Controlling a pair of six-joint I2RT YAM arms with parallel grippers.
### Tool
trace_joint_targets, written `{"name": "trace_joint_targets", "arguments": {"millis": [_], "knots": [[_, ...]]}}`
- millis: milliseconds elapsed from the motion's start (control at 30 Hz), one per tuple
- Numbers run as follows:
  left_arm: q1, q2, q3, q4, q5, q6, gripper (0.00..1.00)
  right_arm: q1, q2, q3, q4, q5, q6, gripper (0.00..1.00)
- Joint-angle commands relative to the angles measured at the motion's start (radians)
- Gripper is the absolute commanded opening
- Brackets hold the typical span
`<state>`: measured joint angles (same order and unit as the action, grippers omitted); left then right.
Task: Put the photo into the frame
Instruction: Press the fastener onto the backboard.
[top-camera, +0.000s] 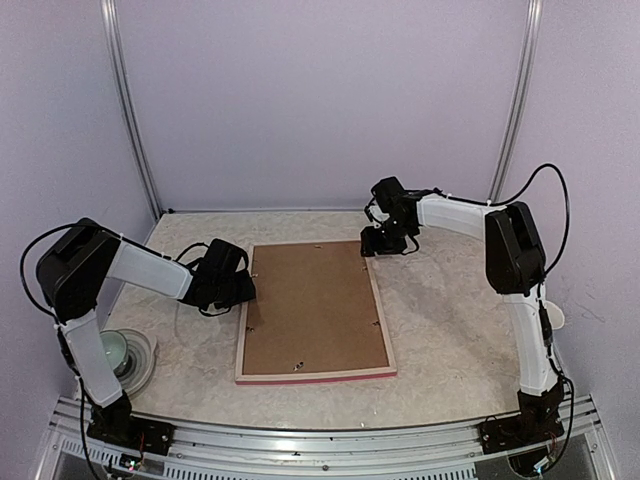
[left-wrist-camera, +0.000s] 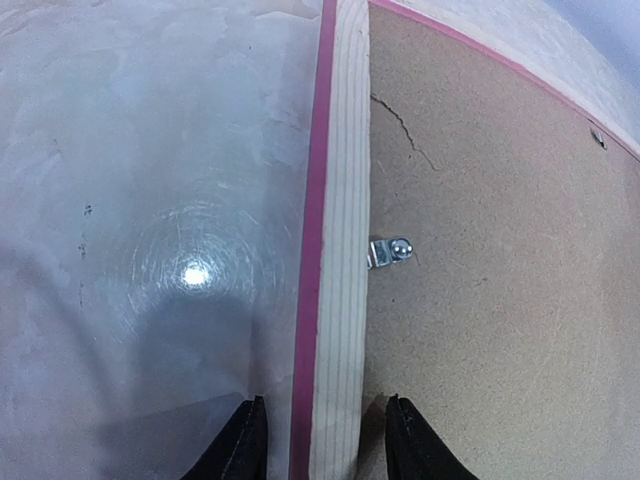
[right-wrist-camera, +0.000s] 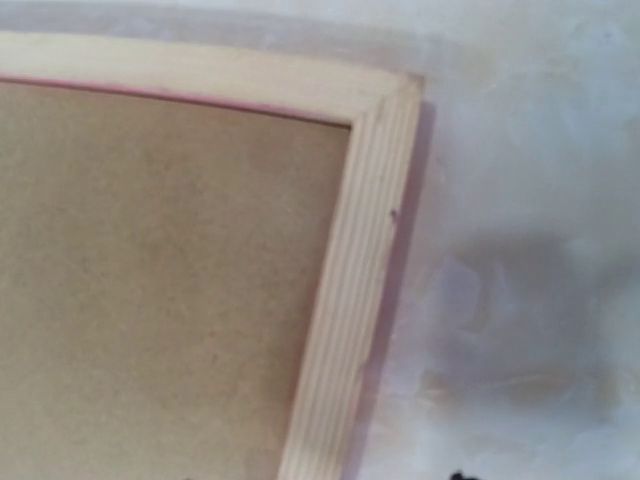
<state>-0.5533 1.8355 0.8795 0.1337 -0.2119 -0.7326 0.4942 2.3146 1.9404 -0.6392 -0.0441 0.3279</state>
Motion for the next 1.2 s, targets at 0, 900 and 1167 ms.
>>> {"name": "trace_joint_targets", "arguments": {"millis": [0, 900, 1167], "knots": [[-0.002, 0.006, -0.009, -0.036, -0.012, 0.0, 0.41, -0.006, 0.046, 0.02, -0.006, 0.009, 0.002, 0.54], [-0.004, 0.033, -0.012, -0.079, -0.078, -0.084, 0.26, 0.021, -0.054, -0.178, -0.004, 0.095, -0.041, 0.55], [-0.005, 0.017, -0.023, -0.066, -0.067, -0.085, 0.26, 0.023, -0.048, -0.139, -0.013, 0.08, -0.042, 0.56]]}}
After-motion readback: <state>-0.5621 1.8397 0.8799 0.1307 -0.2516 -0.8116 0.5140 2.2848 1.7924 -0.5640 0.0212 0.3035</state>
